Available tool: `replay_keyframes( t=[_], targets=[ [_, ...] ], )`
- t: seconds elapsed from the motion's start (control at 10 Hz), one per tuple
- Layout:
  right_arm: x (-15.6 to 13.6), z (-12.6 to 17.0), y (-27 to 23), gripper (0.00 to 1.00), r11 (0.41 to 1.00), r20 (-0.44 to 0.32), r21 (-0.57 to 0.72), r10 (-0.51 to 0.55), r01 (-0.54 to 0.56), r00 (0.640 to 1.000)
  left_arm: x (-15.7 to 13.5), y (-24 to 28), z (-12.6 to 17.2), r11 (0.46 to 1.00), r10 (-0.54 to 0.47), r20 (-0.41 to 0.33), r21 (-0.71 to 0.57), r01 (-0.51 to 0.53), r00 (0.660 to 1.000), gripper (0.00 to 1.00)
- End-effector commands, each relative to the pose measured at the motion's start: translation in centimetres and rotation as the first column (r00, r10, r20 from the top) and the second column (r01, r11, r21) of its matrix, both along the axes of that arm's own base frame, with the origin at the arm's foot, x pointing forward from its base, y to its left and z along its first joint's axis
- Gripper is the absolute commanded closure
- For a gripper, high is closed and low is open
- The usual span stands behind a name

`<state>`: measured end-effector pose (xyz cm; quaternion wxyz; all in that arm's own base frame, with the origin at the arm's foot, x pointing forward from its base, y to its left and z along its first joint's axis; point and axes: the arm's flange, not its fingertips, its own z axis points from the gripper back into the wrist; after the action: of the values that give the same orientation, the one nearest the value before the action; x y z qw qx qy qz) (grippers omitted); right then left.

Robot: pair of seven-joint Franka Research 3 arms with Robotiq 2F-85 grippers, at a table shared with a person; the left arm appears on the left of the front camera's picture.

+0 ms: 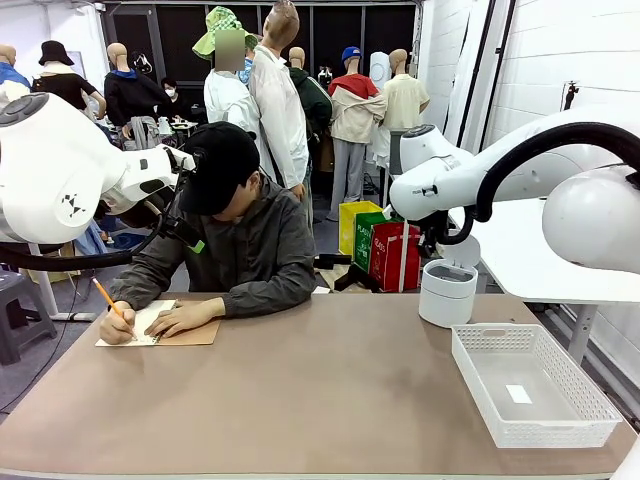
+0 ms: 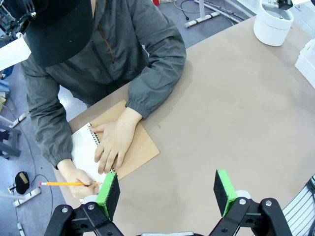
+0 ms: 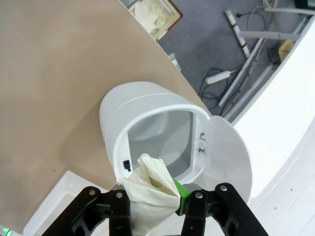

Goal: Sort the paper based on its condition.
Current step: If a person hands you a paper, place it in the Organizing basket , and if it's crumpled, put it in the Trash can.

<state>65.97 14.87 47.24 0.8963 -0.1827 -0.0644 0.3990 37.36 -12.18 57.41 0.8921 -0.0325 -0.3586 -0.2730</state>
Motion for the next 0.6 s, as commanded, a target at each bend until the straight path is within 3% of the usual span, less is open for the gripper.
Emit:
replay_keyframes(
  t=[0.0, 0.5],
  targets=[
    [-0.4, -0.6, -1.3, 1.00, 0.999, -0.007, -0.048, -0.002, 0.001, 1.000, 0.0, 0.1, 0.1, 1.000, -0.002, 0.001, -0.001, 0.002, 1.000, 0.00],
    [-0.1, -1.7, -2.7, 1.00, 0.997, 0.012, -0.080, -0.024, 0.025, 1.000, 0.0, 0.1, 0.1, 1.000, -0.002, 0.001, -0.001, 0.002, 1.000, 0.00]
  ],
)
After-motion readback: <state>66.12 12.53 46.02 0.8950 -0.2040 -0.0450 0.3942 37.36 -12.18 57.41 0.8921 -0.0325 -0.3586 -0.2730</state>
